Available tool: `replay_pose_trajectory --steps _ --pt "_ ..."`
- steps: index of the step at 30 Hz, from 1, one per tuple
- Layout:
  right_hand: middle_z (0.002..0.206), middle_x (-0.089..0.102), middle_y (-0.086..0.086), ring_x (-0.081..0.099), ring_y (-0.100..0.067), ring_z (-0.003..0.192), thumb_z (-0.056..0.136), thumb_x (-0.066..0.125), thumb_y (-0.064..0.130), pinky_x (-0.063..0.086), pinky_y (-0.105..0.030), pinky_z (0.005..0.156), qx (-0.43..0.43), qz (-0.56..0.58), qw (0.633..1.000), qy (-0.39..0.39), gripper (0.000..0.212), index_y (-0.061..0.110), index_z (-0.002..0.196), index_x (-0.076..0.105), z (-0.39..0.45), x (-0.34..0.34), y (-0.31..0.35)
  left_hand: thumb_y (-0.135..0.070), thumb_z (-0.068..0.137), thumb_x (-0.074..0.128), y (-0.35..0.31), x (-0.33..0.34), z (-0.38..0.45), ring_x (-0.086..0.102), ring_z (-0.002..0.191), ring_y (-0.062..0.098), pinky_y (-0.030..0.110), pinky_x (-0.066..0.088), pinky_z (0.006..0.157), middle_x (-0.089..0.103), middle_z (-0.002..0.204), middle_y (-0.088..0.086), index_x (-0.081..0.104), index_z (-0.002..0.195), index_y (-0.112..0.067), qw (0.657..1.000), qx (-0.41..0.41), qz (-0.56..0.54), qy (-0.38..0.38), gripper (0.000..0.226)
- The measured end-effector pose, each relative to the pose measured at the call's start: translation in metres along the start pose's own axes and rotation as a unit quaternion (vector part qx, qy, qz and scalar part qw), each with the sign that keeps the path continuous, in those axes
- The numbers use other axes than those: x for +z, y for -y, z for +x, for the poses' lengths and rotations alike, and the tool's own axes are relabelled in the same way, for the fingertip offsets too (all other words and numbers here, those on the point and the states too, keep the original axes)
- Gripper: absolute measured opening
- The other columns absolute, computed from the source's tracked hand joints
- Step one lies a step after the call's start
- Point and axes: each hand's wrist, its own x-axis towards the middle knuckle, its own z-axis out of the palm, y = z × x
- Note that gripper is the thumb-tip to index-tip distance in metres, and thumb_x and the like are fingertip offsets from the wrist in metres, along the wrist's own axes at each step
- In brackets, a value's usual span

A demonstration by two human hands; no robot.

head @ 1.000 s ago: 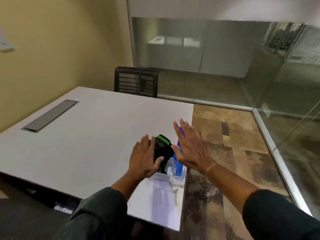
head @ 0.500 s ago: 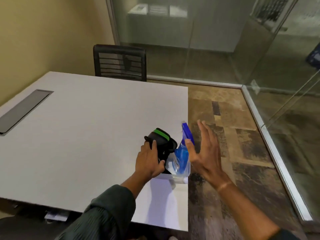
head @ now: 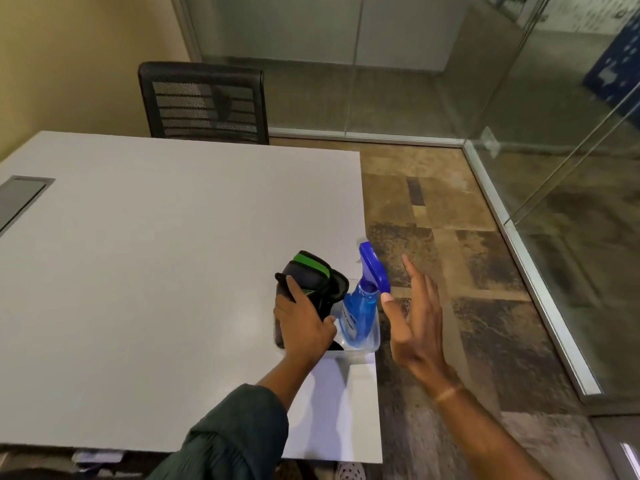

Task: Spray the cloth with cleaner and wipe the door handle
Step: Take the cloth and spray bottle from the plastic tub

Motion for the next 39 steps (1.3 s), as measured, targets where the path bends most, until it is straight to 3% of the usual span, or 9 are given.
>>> replay_pose_trajectory --steps 4,9,17,21,25,33,37,39 --pt "0.145 0.044 -0.001 0.039 -0.011 0.134 0.086 0.047 0.039 0.035 -0.038 0.108 -0.003 0.028 1.0 -0.005 0.066 0.015 0.146 0.036 -0.002 0.0 -0.005 -0.036 0.083 0.075 -0.009 0.018 -0.005 0.032 0.14 0.035 0.045 0.032 0.117 0.025 0.152 0.021 -0.006 0.153 -0.01 0.998 -0.061 -0.021 -0.014 0.111" --pt "0.144 0.047 -0.005 0.042 -0.017 0.132 0.077 0.05 0.038 0.039 -0.052 0.103 0.005 0.035 0.999 0.004 0.074 0.019 0.147 0.034 -0.003 -0.001 -0.012 -0.017 0.073 0.085 -0.015 0.036 0.007 0.043 0.13 0.033 0.043 0.042 0.109 0.034 0.142 0.018 0.021 0.144 -0.006 0.963 -0.172 -0.192 -0.083 0.096" --pt "0.145 0.043 0.005 0.04 -0.011 0.133 0.079 0.052 0.041 0.039 -0.049 0.105 0.015 0.034 0.999 0.013 0.073 0.026 0.147 0.031 -0.003 -0.001 -0.02 -0.02 0.075 0.082 -0.027 0.056 0.015 0.036 0.132 0.039 0.046 0.036 0.111 0.025 0.142 0.022 0.017 0.138 -0.012 0.966 -0.232 -0.094 -0.071 0.091" --pt "0.143 0.044 0.007 0.04 -0.006 0.132 0.08 0.053 0.044 0.04 -0.049 0.103 0.022 0.034 0.999 0.013 0.072 0.027 0.147 0.032 -0.002 -0.004 -0.022 -0.004 0.074 0.08 -0.025 0.053 0.021 0.047 0.126 0.039 0.046 0.043 0.107 0.028 0.14 0.023 0.022 0.138 -0.011 0.961 -0.232 -0.123 -0.088 0.087" --pt "0.142 0.046 0.004 0.041 -0.006 0.131 0.08 0.053 0.042 0.041 -0.047 0.104 0.027 0.036 0.999 0.011 0.071 0.025 0.146 0.034 -0.004 -0.004 -0.024 -0.001 0.076 0.078 -0.018 0.05 0.023 0.056 0.116 0.039 0.048 0.049 0.099 0.029 0.14 0.019 0.022 0.141 -0.014 0.961 -0.216 -0.151 -0.084 0.086" --pt "0.142 0.048 -0.003 0.043 -0.011 0.13 0.081 0.058 0.03 0.038 -0.042 0.107 0.037 0.032 0.998 0.034 0.069 0.013 0.145 0.039 -0.004 0.006 -0.02 -0.005 0.076 0.08 -0.011 0.041 0.014 0.05 0.125 0.036 0.048 0.045 0.105 0.035 0.143 0.015 0.023 0.146 -0.015 0.956 -0.202 -0.191 -0.096 0.091" --pt "0.136 0.052 -0.005 0.044 -0.008 0.124 0.08 0.059 0.026 0.033 -0.026 0.104 0.033 0.045 0.998 0.028 0.066 0.009 0.142 0.043 -0.004 0.011 -0.014 -0.008 0.074 0.083 -0.007 0.027 0.007 0.057 0.113 0.03 0.039 0.051 0.097 0.042 0.129 0.012 0.045 0.128 -0.009 0.969 -0.161 -0.164 -0.095 0.066" --pt "0.136 0.052 -0.005 0.046 -0.01 0.124 0.078 0.061 0.025 0.035 -0.028 0.104 0.041 0.06 0.996 0.043 0.068 0.009 0.142 0.042 -0.004 0.013 -0.013 -0.009 0.076 0.081 -0.005 0.018 0.001 0.059 0.104 0.028 0.036 0.053 0.091 0.043 0.122 0.011 0.053 0.118 -0.008 0.976 -0.132 -0.147 -0.093 0.051"
